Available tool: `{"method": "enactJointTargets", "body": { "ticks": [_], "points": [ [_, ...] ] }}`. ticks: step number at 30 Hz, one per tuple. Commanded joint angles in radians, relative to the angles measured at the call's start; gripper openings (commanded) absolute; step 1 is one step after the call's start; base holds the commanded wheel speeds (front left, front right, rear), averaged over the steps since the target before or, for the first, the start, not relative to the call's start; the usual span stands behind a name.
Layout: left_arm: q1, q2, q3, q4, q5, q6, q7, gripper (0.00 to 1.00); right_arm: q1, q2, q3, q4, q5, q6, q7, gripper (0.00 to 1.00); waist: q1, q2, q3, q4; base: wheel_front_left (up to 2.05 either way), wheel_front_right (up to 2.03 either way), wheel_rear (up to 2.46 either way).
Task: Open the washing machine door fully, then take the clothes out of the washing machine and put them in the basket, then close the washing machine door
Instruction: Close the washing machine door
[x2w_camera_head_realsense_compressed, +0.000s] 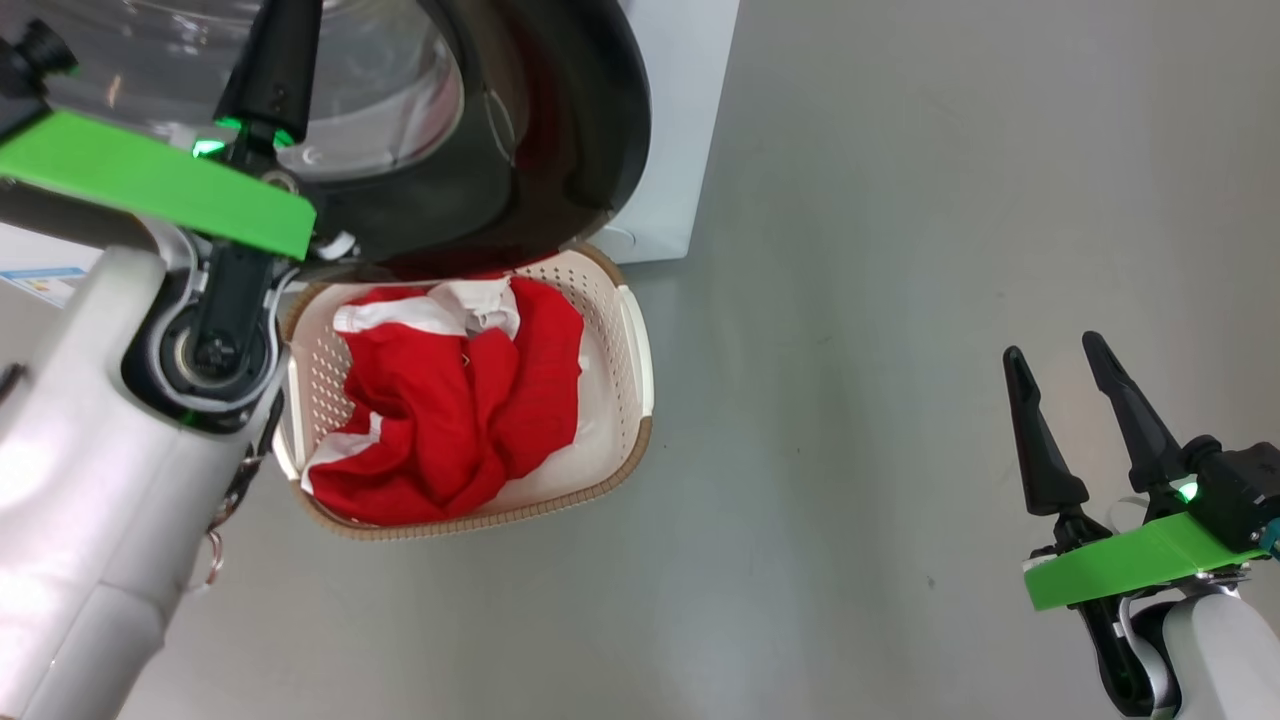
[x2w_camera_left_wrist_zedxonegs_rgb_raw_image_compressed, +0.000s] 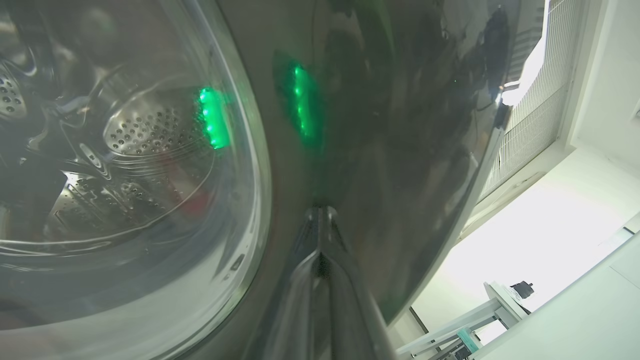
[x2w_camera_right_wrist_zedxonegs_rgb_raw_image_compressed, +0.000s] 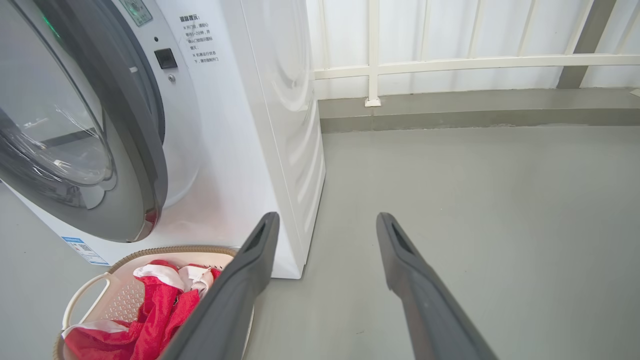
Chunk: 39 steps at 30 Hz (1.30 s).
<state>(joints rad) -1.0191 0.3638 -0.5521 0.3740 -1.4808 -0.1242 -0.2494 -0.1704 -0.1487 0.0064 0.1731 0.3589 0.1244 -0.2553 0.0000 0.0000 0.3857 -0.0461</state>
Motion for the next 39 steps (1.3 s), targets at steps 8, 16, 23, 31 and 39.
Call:
{"method": "enactJointTargets", "body": {
  "ticks": [8,16,23,31,39],
  "points": [
    [0.126,0.048,0.05,-0.038,-0.023,-0.007,-0.012,0.0,0.032,-0.02,0.003,-0.018,-0.013,0.006,-0.006,1.0,0.0,0.0,-0.054,0.02,0.0,0.0,0.0],
    [0.313,0.019,0.123,-0.083,0.04,-0.007,-0.012,0.0,0.073,-0.033,-0.009,-0.017,-0.016,0.006,-0.006,1.0,0.0,0.0,-0.108,0.057,0.0,0.0,0.0],
    [0.481,-0.001,0.196,-0.103,0.096,-0.007,-0.012,0.0,0.107,-0.038,-0.014,-0.016,-0.014,0.006,-0.006,1.0,0.0,0.0,-0.153,0.075,0.0,0.0,0.0],
    [0.645,-0.013,0.274,-0.109,0.155,-0.007,-0.012,0.0,0.148,-0.043,-0.024,-0.018,-0.01,0.006,-0.006,1.0,0.0,0.0,-0.194,0.086,0.0,0.0,0.0],
    [0.78,-0.031,0.34,-0.12,0.203,-0.007,-0.012,0.27,0.187,-0.042,-0.035,-0.018,-0.011,0.006,-0.006,1.0,0.0,0.0,-0.23,0.088,0.0,0.0,0.0]
  ]
}}
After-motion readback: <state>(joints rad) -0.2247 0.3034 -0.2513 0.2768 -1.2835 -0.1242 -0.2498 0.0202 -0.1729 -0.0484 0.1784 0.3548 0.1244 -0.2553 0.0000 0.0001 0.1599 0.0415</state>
